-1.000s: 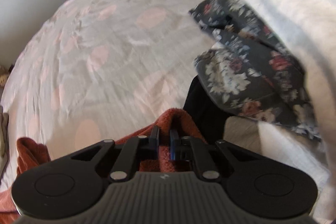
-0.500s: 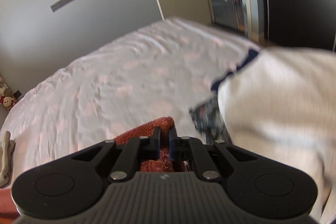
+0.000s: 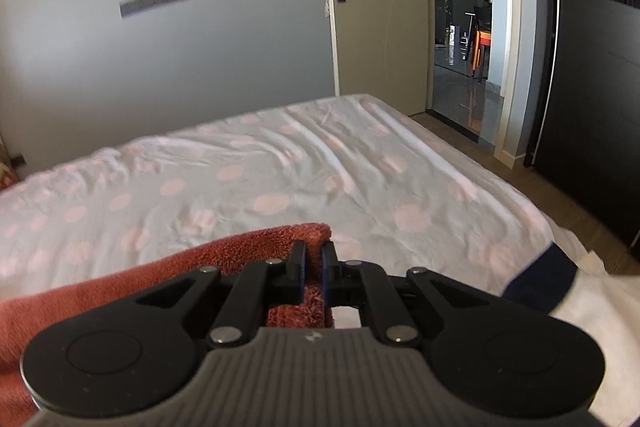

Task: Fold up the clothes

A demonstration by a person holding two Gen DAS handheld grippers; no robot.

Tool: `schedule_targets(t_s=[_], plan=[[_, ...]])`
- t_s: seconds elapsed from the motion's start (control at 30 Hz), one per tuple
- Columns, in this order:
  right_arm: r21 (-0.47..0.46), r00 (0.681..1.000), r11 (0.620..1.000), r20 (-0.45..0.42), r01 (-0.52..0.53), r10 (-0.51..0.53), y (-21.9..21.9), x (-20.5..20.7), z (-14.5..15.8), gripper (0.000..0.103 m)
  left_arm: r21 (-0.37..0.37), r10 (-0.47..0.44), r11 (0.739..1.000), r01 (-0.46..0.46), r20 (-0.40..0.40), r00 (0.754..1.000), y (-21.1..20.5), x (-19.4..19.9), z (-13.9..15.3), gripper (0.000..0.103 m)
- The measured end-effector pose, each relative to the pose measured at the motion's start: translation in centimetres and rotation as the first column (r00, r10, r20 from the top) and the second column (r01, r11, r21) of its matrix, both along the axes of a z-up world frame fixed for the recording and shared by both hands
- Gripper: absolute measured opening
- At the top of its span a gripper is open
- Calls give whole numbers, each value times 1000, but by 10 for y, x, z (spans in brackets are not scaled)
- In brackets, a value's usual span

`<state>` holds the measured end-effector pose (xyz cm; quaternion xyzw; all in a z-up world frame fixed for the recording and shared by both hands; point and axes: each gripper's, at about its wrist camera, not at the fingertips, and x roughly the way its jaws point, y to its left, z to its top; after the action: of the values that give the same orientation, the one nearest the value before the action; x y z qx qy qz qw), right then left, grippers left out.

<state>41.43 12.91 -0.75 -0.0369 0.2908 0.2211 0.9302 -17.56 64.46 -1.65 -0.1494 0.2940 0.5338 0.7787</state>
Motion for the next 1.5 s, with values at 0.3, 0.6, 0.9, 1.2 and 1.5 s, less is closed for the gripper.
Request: schedule_targets(t_s=[0.3,0.6,0.9,1.2,1.5], plan=[[-126,995,991,-94,-32,20,76,43,-97,9,-38,-79,997,74,-152,985,30,63,-80,14],[-133,995,991,-104,-18,4,74,29,-113,38,-26,-154,988,152,-118,981,16,46,-73,57],[-36,981,995,-177,-90,82,31,-56,-108,42,-138,-72,989,60,-82,994,-38,-33,-82,57],[76,920,974,-318,-215,228,19,-177,-139,47,-350,164,927,-137,47,985,-74,-100,-133,57],[302,835,929,-437,-214,335,44,-249,-168,57,-450,252,882,-142,196,948,-104,-109,-181,57]])
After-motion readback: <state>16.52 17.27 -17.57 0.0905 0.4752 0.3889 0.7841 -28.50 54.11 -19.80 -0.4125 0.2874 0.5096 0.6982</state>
